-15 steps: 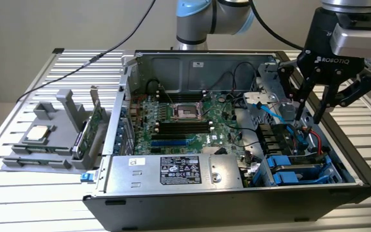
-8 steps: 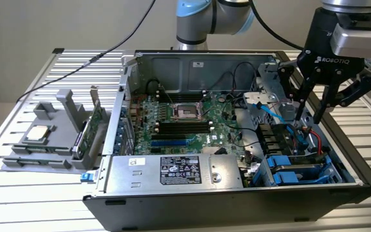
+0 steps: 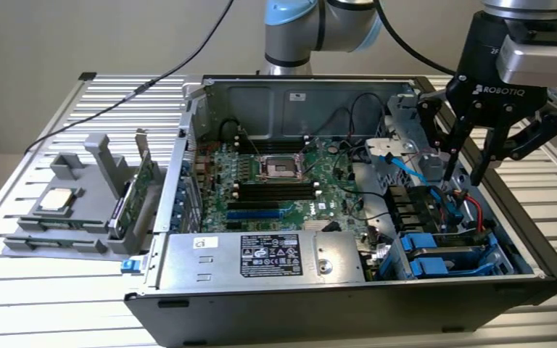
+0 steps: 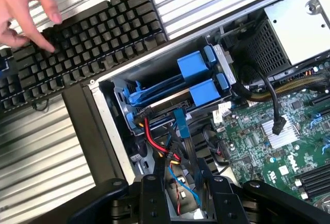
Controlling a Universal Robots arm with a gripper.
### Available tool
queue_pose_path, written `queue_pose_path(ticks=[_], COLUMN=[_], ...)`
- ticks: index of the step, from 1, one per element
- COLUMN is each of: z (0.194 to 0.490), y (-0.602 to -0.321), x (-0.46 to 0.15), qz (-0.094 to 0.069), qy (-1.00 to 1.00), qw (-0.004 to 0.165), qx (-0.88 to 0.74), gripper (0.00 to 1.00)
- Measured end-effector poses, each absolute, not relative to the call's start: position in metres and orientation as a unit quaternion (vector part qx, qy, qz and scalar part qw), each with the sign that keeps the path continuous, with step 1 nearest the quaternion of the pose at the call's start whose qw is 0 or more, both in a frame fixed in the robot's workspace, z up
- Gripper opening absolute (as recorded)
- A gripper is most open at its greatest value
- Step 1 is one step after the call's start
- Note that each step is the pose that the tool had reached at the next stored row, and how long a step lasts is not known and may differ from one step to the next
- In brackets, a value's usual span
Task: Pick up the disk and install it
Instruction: 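Insert the second disk wire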
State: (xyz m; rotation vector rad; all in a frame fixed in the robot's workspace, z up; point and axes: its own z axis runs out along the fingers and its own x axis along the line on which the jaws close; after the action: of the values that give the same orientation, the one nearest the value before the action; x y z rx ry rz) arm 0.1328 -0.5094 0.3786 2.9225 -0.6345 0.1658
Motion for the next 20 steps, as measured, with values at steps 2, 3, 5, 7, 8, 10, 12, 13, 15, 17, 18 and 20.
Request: queue_pose_path(ticks=[2,3,5,7,8,10,12,13,15,17,18,20], z=[0.3786,0.3786,0.3786,0.3786,0.3786,0.3787,0.3788,0.3788,0.3788,0.3789,0.3789,0.3788], y=[-0.5094,-0.5094,-0.5094,-0.5094,-0.5094,-0.5094,-0.5094,-0.5094,-0.5094,-0.5095,-0.5097,-0.5107], x=[0.1328,0.1328,0.1329,0.1328,0.1328,0.1328,0.1328,0.1328,0.1329,0.1329,0.1329,0.1333], qz=[0.055,0.055,0.055,0.055,0.055,0.056,0.056,0.057,0.058,0.058,0.059,0.058], qy=[-0.211,-0.210,-0.210,-0.209,-0.209,-0.207,-0.198,-0.189,-0.174,-0.167,-0.165,-0.163], qw=[0.073,0.073,0.073,0.073,0.073,0.073,0.072,0.072,0.071,0.071,0.071,0.070], qx=[0.973,0.973,0.973,0.974,0.974,0.974,0.976,0.978,0.980,0.982,0.982,0.982], gripper=[0.37,0.37,0.37,0.37,0.37,0.37,0.37,0.37,0.37,0.37,0.37,0.37])
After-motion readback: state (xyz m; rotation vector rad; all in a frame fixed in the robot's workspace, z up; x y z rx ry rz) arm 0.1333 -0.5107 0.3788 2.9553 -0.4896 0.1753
